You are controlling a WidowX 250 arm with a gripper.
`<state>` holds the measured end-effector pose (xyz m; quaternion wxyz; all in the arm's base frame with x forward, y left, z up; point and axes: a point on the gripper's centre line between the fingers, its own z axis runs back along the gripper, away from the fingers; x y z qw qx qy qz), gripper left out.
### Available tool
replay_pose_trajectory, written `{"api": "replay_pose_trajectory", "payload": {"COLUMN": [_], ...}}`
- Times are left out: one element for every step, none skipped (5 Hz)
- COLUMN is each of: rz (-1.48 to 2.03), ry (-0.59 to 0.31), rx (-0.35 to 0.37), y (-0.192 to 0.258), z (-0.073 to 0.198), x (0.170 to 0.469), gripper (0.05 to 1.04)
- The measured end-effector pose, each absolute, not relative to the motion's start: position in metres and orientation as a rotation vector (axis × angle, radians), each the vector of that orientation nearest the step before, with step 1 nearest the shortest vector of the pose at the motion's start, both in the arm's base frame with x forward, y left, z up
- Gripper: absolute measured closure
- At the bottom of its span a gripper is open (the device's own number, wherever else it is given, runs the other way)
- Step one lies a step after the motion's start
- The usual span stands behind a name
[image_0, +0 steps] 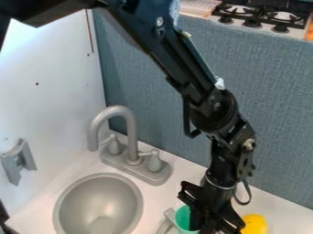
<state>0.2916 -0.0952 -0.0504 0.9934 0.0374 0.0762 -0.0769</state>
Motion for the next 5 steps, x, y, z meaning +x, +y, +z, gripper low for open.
{"api": "replay_pose_trajectory", "payload": {"rz": [-0.119, -0.100, -0.093, -0.081, -0.061], "ry": [0.136, 0.069, 0.041, 0.023, -0.008], "rx": [0.019, -0.010, -0.040, -0.036, -0.005], "y": [-0.094, -0.098, -0.102, -0.103, -0.104], "z": [-0.045, -0.021, -0.007, 0.010, 0.029], "x": [0.294, 0.303, 0.305, 0.308, 0.318], "gripper": [0.498, 0.202, 0.073, 0.077, 0.079]}}
